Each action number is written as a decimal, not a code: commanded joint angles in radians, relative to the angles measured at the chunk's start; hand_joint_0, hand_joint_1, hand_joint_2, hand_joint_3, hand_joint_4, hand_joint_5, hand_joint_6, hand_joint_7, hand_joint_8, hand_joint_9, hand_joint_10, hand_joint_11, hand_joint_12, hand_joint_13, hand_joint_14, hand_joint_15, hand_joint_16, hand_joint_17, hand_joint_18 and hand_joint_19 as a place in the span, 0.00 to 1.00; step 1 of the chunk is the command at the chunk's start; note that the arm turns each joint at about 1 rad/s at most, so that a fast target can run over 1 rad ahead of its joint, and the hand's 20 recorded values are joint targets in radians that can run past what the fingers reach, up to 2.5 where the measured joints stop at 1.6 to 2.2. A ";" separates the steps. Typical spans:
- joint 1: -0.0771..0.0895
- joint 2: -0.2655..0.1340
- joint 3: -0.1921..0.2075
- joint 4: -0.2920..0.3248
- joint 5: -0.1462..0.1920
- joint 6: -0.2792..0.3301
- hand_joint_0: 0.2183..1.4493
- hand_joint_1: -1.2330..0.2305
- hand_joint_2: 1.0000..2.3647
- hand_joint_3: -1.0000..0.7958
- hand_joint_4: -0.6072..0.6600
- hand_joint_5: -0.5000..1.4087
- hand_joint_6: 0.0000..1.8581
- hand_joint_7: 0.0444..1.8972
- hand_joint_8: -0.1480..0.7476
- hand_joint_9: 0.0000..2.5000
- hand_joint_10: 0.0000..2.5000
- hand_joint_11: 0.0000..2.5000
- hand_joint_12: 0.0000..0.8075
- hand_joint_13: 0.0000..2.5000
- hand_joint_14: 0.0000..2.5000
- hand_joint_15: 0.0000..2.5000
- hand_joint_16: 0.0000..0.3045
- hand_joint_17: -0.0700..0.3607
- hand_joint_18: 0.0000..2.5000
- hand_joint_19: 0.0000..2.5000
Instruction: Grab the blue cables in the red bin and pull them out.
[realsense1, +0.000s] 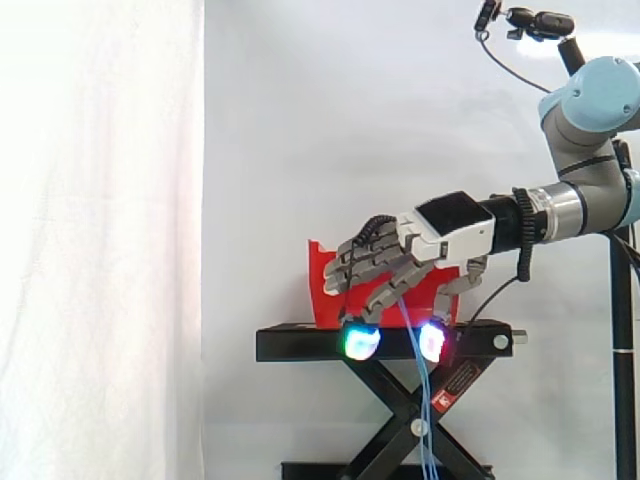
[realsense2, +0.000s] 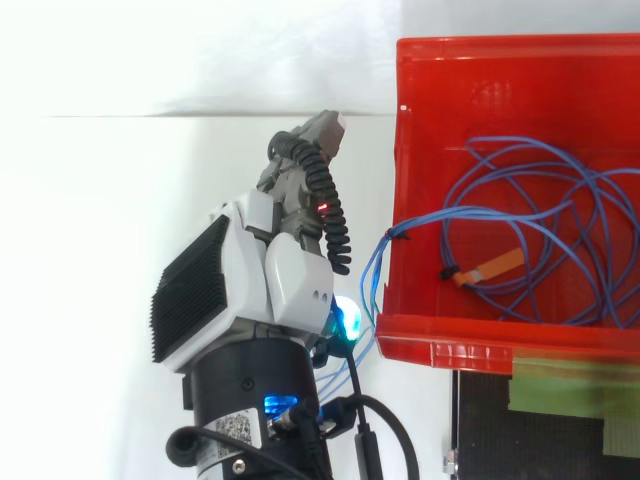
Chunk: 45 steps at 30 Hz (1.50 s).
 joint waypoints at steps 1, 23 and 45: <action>-0.004 0.000 0.001 0.011 -0.007 -0.015 0.46 0.10 0.00 0.00 0.42 0.59 0.05 0.37 0.37 0.14 0.00 0.02 0.41 0.13 0.00 0.06 0.16 0.41 0.10 0.09; -0.024 0.000 0.017 -0.010 -0.030 -0.068 0.47 0.10 0.00 0.00 0.40 0.66 0.05 0.39 0.38 0.17 0.00 0.04 0.41 0.14 0.00 0.07 0.15 0.41 0.12 0.10; -0.032 0.000 0.021 -0.016 -0.035 -0.106 0.47 0.10 0.00 0.00 0.41 0.68 0.01 0.41 0.38 0.18 0.00 0.04 0.41 0.15 0.00 0.07 0.15 0.40 0.13 0.10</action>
